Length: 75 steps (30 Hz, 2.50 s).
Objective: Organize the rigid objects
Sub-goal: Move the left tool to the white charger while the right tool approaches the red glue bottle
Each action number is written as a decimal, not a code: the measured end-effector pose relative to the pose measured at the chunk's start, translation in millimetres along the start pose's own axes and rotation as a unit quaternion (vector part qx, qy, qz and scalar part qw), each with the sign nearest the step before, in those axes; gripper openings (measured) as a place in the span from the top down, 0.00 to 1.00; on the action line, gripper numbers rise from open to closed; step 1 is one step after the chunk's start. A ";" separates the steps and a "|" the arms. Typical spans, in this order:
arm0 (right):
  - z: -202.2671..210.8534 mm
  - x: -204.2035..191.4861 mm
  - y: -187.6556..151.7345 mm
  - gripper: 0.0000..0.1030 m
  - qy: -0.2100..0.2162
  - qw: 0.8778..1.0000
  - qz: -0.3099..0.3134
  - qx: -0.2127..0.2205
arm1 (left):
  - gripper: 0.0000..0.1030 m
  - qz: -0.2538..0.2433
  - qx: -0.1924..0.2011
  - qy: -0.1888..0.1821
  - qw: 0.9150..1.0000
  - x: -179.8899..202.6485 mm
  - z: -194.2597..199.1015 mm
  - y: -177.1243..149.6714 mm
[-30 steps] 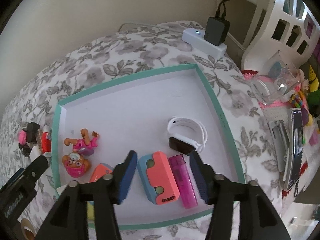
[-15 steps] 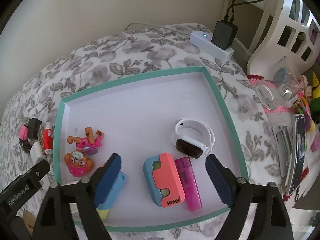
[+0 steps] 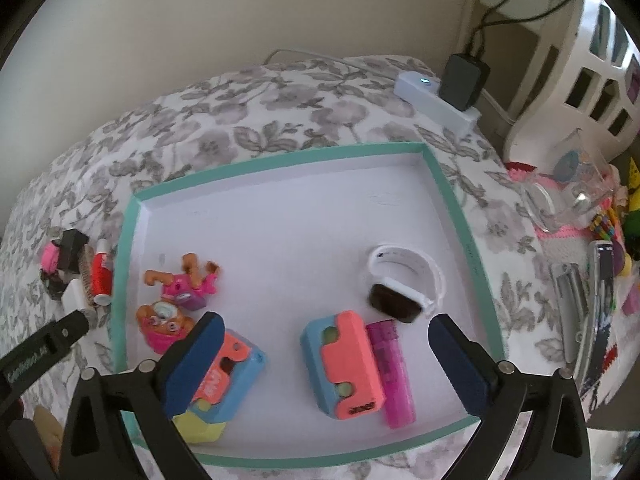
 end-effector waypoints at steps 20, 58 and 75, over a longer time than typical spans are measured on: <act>6.6 -84.8 -14.8 0.00 0.084 0.993 0.076 0.002 | 0.03 0.107 0.019 0.048 0.993 -102.8 -7.0 29.8; -42.8 -205.6 -24.8 0.67 0.140 0.972 0.185 -0.030 | 0.03 0.089 -0.046 -0.054 0.994 -92.0 -59.2 64.1; -52.0 -202.8 -30.8 0.75 0.157 0.970 0.178 -0.051 | 0.04 0.047 -0.074 -0.081 0.993 -50.2 -72.8 63.5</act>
Point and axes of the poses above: each gripper's, at about its wrist camera, not at the fingertips, and z roughly against the way its jaws point, x to its right, y to its top, the point moved 3 cm from there along -z, roughly the way its jaws point, and after that the axes turned 12 degrees about -z, right-handed, at the moved point
